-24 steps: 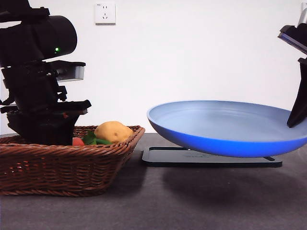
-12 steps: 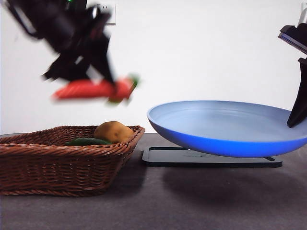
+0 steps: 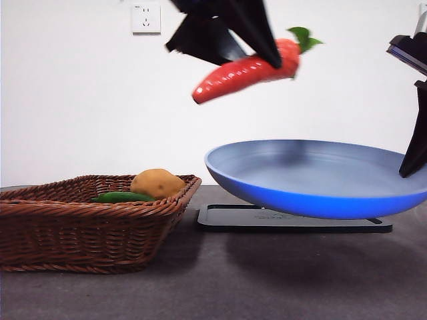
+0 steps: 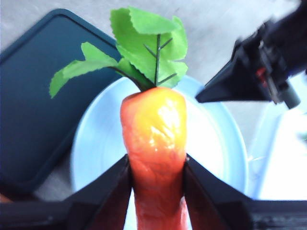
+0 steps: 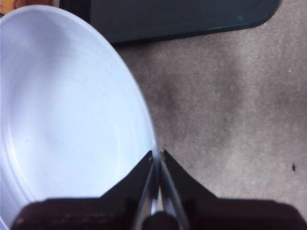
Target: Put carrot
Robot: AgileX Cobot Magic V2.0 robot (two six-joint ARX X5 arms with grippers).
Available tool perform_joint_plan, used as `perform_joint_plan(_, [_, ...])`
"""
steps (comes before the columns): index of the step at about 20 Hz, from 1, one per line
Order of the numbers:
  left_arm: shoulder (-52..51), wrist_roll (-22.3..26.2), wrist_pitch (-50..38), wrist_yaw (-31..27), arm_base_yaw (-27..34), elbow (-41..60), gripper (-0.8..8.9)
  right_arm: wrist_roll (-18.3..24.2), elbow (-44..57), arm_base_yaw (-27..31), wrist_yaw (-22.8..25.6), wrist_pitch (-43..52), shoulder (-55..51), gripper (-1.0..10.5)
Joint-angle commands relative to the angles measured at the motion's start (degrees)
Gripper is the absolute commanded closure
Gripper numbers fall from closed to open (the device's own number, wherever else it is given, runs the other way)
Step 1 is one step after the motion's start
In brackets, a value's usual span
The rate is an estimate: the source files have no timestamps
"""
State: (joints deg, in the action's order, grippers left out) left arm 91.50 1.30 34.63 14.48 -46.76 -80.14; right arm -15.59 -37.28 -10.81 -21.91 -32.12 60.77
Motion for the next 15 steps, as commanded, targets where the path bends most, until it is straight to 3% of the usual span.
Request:
perform_joint_plan(1, [3.5,1.9,-0.7,-1.3,-2.4,-0.6,7.01,0.2,-0.8,-0.1,-0.3,0.5,0.3,9.4])
perform_joint_plan(9, [12.4,1.9,-0.5,-1.3,-4.3,-0.6,6.98,0.1,-0.8,-0.1,-0.5,-0.1,0.3,9.4])
perform_joint_plan(12, [12.4,1.7,-1.0,-1.3,-4.6,-0.6,5.89,0.0,-0.8,-0.1,-0.5,-0.1,0.3,9.4])
perform_joint_plan(15, [11.8,1.7,-1.0,-0.7,-4.5,-0.6,5.71,-2.3,-0.8,-0.1,-0.5,-0.1,0.4,9.4])
